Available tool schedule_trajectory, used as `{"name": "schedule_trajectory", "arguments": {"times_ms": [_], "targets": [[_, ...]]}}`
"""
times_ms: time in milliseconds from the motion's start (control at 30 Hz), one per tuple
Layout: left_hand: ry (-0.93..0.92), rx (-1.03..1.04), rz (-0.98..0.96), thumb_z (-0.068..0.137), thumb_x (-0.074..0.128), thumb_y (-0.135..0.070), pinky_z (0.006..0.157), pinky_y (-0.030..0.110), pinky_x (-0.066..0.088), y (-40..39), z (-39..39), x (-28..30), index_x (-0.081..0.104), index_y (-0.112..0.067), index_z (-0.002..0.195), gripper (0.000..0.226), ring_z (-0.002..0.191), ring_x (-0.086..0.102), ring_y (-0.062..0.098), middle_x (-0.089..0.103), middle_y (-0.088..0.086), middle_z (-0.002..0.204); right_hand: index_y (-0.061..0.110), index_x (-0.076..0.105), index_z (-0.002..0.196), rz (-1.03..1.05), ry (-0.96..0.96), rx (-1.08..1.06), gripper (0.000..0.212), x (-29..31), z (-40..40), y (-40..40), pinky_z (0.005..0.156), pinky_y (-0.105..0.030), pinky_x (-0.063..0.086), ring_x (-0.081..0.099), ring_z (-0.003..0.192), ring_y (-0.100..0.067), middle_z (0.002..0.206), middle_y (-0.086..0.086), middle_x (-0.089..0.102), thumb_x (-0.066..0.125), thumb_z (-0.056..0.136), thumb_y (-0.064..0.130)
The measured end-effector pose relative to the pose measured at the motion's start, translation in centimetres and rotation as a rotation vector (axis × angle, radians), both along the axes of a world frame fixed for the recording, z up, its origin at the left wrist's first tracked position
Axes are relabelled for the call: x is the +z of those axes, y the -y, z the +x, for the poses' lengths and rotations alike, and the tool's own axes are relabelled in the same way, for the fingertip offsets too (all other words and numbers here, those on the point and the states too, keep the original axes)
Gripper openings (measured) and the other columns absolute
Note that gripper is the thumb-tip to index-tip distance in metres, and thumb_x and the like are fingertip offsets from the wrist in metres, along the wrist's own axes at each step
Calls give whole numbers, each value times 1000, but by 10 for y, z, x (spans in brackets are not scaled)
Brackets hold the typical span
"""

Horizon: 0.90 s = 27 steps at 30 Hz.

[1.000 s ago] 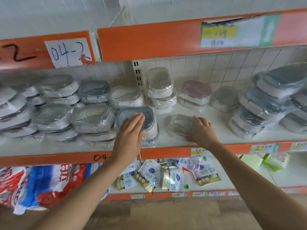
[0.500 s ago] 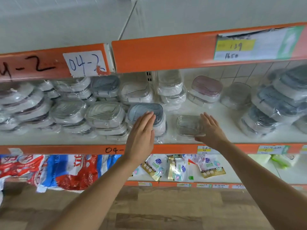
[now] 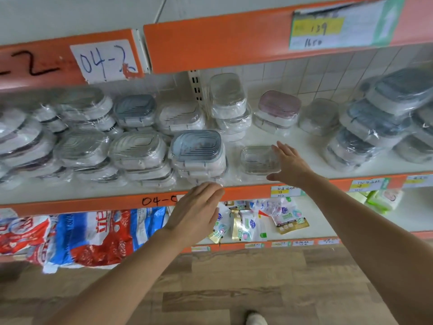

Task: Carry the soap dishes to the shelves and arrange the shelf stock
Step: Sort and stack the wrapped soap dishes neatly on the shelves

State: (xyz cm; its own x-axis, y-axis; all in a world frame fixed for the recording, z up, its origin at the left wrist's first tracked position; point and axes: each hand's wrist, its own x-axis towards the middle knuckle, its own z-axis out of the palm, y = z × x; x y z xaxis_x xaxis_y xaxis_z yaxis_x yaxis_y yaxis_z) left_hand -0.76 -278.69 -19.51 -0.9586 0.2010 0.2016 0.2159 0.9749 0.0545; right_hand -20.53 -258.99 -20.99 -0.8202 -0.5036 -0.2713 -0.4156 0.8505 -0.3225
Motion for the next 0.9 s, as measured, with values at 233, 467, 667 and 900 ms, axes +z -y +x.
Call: {"name": "schedule_trajectory", "arguments": {"times_ms": [233,467,667,900], "targets": [[199,27,-156,49,87,-29,82,23,48,26,15,-14,72,-13,91,48,85,66,14,67,-2,91,17,11,151,37,-81,6,107,-6,-3,17,107,-46,30,21,136,-29,151,-7,19,79,72,41],[192,-36,-144,55,85,-28,71,22,55,3,-15,-5,71,-13,89,40,83,66,15,67,-1,90,13,9,151,2,-15,38,107,5,-5,10,113,-43,23,13,142,-27,156,-6,8,75,74,48],[221,-39,-18,95,51,-25,102,30,37,-55,-70,9,51,-7,130,39,123,45,20,51,5,128,8,21,148,-7,-149,28,80,30,1,-34,111,-37,26,24,137,-27,150,-10,26,62,88,41],[204,-1,89,96,51,-29,101,28,37,-107,-114,27,44,-11,136,45,127,40,17,45,1,137,8,30,143,0,-313,-11,71,67,10,-97,107,-38,32,30,132,-27,143,-8,33,61,88,40]]}}
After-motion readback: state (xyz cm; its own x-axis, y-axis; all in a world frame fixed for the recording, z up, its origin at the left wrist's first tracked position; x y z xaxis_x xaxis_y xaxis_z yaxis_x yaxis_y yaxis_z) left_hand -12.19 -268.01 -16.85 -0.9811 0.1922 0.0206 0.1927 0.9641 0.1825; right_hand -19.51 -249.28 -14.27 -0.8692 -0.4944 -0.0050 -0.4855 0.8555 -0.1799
